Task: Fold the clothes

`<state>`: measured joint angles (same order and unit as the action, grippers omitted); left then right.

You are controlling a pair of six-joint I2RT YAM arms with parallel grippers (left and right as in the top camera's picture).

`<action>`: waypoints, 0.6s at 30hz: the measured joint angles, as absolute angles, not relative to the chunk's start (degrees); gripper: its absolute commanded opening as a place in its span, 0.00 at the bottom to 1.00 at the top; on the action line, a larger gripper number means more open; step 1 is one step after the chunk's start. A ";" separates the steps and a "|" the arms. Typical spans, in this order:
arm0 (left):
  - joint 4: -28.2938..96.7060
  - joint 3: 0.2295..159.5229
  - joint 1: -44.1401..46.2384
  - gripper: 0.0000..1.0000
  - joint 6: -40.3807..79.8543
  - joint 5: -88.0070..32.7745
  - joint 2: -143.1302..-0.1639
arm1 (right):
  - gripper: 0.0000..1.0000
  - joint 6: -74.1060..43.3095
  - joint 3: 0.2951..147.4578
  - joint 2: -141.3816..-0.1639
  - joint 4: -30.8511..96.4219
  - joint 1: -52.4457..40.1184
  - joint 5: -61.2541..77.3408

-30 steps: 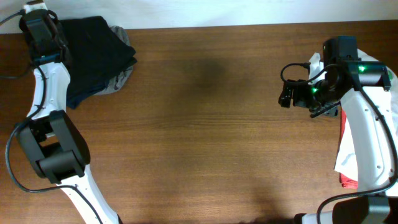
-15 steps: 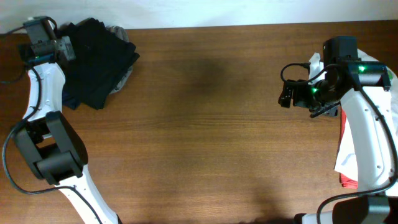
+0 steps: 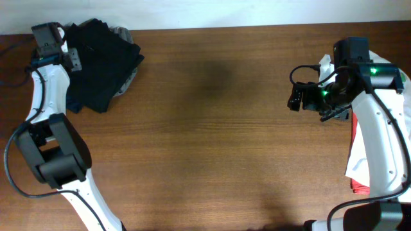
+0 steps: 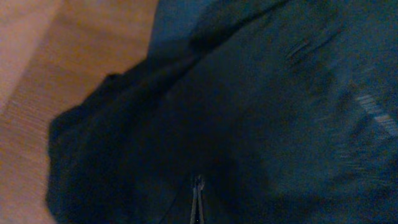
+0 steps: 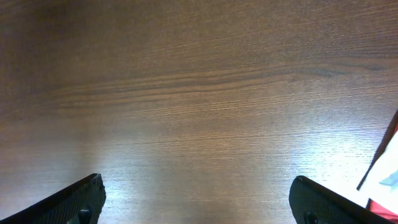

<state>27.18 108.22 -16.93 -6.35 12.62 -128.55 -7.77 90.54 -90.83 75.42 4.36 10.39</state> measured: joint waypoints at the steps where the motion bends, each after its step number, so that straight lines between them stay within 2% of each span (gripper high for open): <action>1: 27.20 108.33 -17.23 0.01 -6.33 12.45 -129.23 | 0.98 -7.79 90.54 -90.83 75.40 4.36 10.39; 6: 27.00 108.38 -19.35 0.04 -6.17 12.12 -134.65 | 0.98 -7.79 90.54 -90.83 75.42 4.36 10.39; 7: 27.00 108.38 -19.66 0.14 -6.17 12.05 -134.69 | 0.98 -7.75 90.54 -90.83 75.40 4.36 10.39; 10: 27.83 109.36 -20.38 0.16 -5.34 11.99 -134.17 | 0.98 -7.77 90.54 -90.83 75.44 4.36 10.39; 11: 28.34 109.36 -20.45 0.31 -4.64 12.01 -133.49 | 0.98 -7.79 90.54 -90.83 75.42 4.36 10.39; 12: 28.82 109.36 -20.45 0.55 -3.79 12.03 -132.60 | 0.98 -7.79 90.54 -90.83 75.42 4.36 10.39; 13: 29.34 109.36 -20.29 0.70 -2.90 12.03 -131.28 | 0.98 -7.81 90.54 -90.83 75.42 4.36 10.37; 14: 29.54 109.36 -19.92 0.99 -1.91 12.01 -129.21 | 0.98 -7.75 90.54 -90.83 75.42 4.36 10.39; 18: 32.60 109.40 -16.82 0.99 0.75 10.35 -116.92 | 0.98 -7.79 90.54 -90.83 75.42 4.36 10.39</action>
<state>32.60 109.40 -16.82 0.75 10.35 -116.92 -7.79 90.54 -90.83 75.42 4.36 10.39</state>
